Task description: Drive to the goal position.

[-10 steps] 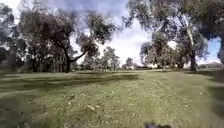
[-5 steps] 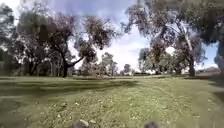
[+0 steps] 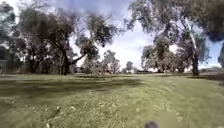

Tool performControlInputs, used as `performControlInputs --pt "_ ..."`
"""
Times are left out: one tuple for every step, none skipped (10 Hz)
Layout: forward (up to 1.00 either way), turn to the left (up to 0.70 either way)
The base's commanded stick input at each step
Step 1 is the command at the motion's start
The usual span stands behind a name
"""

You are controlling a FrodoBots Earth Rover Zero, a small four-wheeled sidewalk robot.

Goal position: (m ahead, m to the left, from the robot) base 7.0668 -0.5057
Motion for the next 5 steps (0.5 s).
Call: performControlInputs --pt "0.70 0.00" --pt "0.70 0.00" --pt "0.70 -0.32" --pt "0.70 -0.28" --pt "0.70 -0.12"
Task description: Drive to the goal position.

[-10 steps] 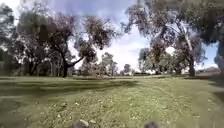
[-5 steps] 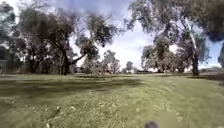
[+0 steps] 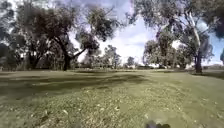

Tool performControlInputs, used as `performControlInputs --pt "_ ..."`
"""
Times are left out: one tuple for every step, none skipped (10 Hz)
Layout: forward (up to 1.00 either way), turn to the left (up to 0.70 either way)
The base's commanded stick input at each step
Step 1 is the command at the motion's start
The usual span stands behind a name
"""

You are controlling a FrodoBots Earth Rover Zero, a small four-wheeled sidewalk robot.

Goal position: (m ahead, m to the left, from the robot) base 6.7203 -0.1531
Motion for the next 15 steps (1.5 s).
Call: performControlInputs --pt "0.70 -0.02" --pt "0.70 -0.01" --pt "0.70 0.00" --pt "0.70 0.00" --pt "0.70 0.00" --pt "0.70 0.00" --pt "0.70 -0.10" --pt "0.70 -0.22" --pt "0.70 -0.34" --pt "0.70 -0.34" --pt "0.70 -0.34" --pt "0.70 -0.27" --pt "0.70 -0.11" --pt "0.70 0.00" --pt "0.70 0.00"
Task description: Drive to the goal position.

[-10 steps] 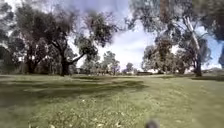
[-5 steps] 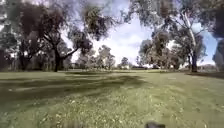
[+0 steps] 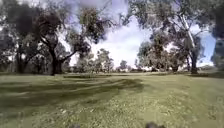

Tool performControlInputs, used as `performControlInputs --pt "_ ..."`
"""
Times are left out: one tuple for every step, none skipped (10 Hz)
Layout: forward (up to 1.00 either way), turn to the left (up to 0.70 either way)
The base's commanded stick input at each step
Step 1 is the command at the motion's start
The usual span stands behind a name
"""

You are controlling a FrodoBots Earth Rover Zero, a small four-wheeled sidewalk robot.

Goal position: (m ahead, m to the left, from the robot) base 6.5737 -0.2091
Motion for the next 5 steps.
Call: performControlInputs --pt "0.70 0.00" --pt "0.70 0.00" --pt "0.70 0.00" --pt "0.70 0.00" --pt "0.70 0.00"
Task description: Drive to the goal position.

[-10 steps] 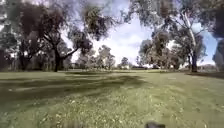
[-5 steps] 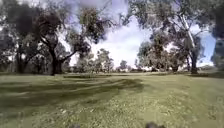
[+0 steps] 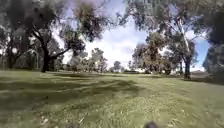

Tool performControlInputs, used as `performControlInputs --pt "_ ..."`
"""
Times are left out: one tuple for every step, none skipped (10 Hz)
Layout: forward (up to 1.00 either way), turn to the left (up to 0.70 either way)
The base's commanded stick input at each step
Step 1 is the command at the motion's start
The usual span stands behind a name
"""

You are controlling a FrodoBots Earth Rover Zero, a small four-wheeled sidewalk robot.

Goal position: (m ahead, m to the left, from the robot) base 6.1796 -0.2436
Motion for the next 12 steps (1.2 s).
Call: performControlInputs --pt "0.70 0.00" --pt "0.70 0.00" --pt "0.70 0.00" --pt "0.70 0.00" --pt "0.70 0.00" --pt "0.70 0.00" --pt "0.70 0.00" --pt "0.70 0.00" --pt "0.70 0.00" --pt "0.70 0.00" --pt "0.70 0.00" --pt "0.70 0.00"
